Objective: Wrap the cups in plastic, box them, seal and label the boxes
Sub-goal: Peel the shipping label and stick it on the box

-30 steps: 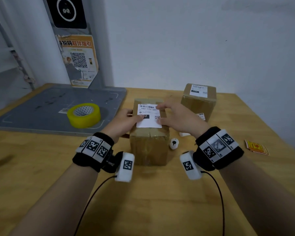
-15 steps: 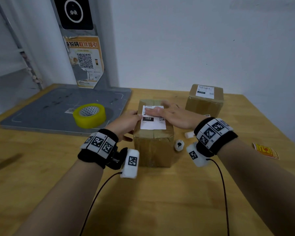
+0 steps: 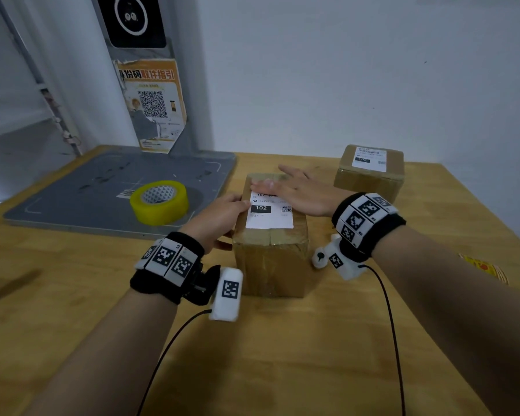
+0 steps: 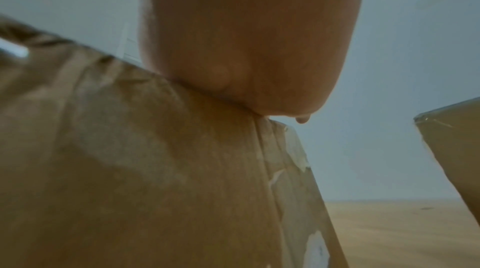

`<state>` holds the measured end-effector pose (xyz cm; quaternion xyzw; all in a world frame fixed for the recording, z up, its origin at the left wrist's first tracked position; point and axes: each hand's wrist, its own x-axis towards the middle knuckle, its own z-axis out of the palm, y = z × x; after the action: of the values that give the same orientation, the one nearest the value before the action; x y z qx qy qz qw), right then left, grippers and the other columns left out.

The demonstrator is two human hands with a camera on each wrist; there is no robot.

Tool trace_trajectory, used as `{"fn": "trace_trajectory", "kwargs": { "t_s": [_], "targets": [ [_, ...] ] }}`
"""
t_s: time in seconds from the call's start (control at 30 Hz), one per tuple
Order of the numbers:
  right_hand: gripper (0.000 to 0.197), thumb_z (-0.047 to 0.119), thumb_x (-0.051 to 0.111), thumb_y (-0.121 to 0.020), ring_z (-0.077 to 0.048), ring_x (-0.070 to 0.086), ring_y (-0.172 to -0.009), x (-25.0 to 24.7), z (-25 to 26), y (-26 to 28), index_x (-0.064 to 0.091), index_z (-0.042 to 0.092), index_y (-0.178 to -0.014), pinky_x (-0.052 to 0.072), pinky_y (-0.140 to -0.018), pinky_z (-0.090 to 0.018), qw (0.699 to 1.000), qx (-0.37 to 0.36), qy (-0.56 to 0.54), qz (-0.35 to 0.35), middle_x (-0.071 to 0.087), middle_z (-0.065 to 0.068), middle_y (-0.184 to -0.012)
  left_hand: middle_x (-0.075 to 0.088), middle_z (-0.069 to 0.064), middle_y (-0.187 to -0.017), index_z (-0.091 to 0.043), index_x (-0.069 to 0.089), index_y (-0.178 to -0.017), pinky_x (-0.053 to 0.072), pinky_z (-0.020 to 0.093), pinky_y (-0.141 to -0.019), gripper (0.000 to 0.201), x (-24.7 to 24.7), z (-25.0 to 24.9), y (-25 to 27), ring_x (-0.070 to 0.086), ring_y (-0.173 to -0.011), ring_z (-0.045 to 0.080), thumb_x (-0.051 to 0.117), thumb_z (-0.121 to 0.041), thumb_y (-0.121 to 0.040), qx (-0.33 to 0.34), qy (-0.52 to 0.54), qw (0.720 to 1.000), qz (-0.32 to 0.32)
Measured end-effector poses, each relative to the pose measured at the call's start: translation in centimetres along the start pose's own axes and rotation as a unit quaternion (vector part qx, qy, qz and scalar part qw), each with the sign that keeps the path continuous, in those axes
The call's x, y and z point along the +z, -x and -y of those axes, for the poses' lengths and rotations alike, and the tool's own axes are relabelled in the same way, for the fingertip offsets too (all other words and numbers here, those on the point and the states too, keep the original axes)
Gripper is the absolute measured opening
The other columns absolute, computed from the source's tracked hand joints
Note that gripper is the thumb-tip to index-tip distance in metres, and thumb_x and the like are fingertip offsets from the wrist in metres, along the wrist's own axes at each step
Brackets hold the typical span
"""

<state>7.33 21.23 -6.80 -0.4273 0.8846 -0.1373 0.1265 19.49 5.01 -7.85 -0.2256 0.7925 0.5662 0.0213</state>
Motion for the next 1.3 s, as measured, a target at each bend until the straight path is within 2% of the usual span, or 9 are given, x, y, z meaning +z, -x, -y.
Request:
{"fn": "trace_trajectory", "kwargs": {
  "t_s": [0.23, 0.47, 0.6, 0.73, 0.87, 1.0, 1.1, 1.23, 1.3],
  "targets": [
    [0.060, 0.064, 0.000, -0.104, -0.008, -0.001, -0.157, 0.1, -0.4, -0.1, 0.036, 0.057, -0.152, -0.010, -0.125, -0.053, 1.000, -0.015, 0.008, -0.016, 0.021, 0.024, -0.167, 0.071, -0.002, -0.110, -0.035, 0.062, -0.121, 0.058, 0.037, -0.063, 0.022, 0.0, 0.4, 0.3, 0.067, -0.092, 0.025, 0.046, -0.042, -0.107, -0.004, 0.032, 0.999, 0.009],
    [0.050, 0.051, 0.014, -0.111, 0.001, 0.004, -0.151, 0.5, 0.9, 3.5, 0.053, 0.051, -0.141, -0.012, -0.124, -0.040, 0.997, -0.018, -0.058, -0.041, 0.025, 0.024, -0.156, 0.068, -0.005, -0.112, -0.037, 0.058, -0.130, 0.058, 0.038, -0.067, 0.027, 0.0, 0.5, 0.6, 0.064, -0.102, 0.029, 0.049, -0.046, -0.105, -0.019, 0.062, 0.998, 0.018],
    [0.040, 0.049, 0.020, -0.112, -0.014, 0.003, -0.156, 1.4, 1.4, 5.1, 0.052, 0.065, -0.129, -0.007, -0.124, -0.040, 0.996, -0.022, -0.073, -0.040, 0.017, 0.005, -0.170, 0.066, -0.003, -0.115, -0.037, 0.055, -0.140, 0.058, 0.039, -0.068, 0.037, 0.2, 0.6, 0.8, 0.064, -0.103, 0.030, 0.048, -0.048, -0.105, -0.024, 0.073, 0.997, 0.015],
    [0.045, 0.048, 0.016, -0.111, -0.004, 0.003, -0.155, 2.6, 1.9, 5.9, 0.053, 0.066, -0.129, -0.008, -0.127, -0.046, 0.995, -0.083, -0.046, -0.041, 0.025, 0.009, -0.169, 0.069, -0.002, -0.110, -0.036, 0.068, -0.107, 0.057, 0.037, -0.069, 0.023, 0.4, 0.7, 1.3, 0.065, -0.098, 0.027, 0.047, -0.046, -0.106, -0.017, 0.081, 0.996, 0.014],
    [0.045, 0.046, 0.014, -0.111, 0.002, 0.002, -0.154, 3.3, 1.9, 6.7, 0.050, 0.067, -0.129, -0.008, -0.127, -0.046, 0.993, -0.102, -0.045, -0.042, 0.030, 0.018, -0.166, 0.070, -0.001, -0.110, -0.033, 0.068, -0.103, 0.056, 0.038, -0.071, 0.023, 0.5, 0.6, 1.6, 0.066, -0.098, 0.026, 0.049, -0.047, -0.105, -0.019, 0.084, 0.996, 0.010],
    [0.046, 0.041, 0.019, -0.114, 0.005, 0.002, -0.150, 2.9, 2.1, 7.2, 0.056, 0.057, -0.134, -0.014, -0.126, -0.046, 0.994, -0.059, -0.056, -0.067, 0.022, 0.007, -0.169, 0.072, -0.002, -0.108, -0.030, 0.070, -0.110, 0.058, 0.038, -0.072, 0.025, 0.5, 0.7, 1.8, 0.068, -0.097, 0.027, 0.053, -0.047, -0.103, -0.015, 0.084, 0.996, -0.002],
    [0.047, 0.049, 0.018, -0.111, -0.007, 0.002, -0.156, 2.9, 0.8, 6.2, 0.058, 0.060, -0.132, -0.014, -0.125, -0.050, 0.994, -0.041, -0.051, -0.088, 0.024, -0.001, -0.170, 0.073, -0.002, -0.107, -0.027, 0.069, -0.110, 0.058, 0.038, -0.070, 0.025, 0.4, 0.7, 1.9, 0.069, -0.098, 0.027, 0.056, -0.048, -0.102, -0.017, 0.082, 0.996, -0.007],
    [0.060, 0.067, 0.011, -0.102, -0.011, 0.008, -0.156, 1.9, -0.7, 4.3, 0.059, 0.054, -0.136, -0.010, -0.123, -0.053, 0.995, 0.013, -0.016, -0.103, 0.035, 0.006, -0.165, 0.073, -0.001, -0.106, -0.026, 0.067, -0.110, 0.057, 0.039, -0.069, 0.026, 0.4, 0.5, 1.8, 0.068, -0.097, 0.028, 0.057, -0.047, -0.102, -0.025, 0.077, 0.997, -0.010],
    [0.056, 0.061, 0.013, -0.105, -0.014, 0.013, -0.156, 1.2, -1.0, 3.4, 0.057, 0.053, -0.139, -0.006, -0.123, -0.056, 0.994, 0.037, 0.009, -0.106, 0.040, 0.012, -0.162, 0.073, 0.000, -0.105, -0.025, 0.067, -0.108, 0.057, 0.039, -0.067, 0.024, 0.5, 0.3, 1.7, 0.068, -0.095, 0.028, 0.056, -0.045, -0.102, -0.026, 0.076, 0.997, -0.014]
  ]
}}
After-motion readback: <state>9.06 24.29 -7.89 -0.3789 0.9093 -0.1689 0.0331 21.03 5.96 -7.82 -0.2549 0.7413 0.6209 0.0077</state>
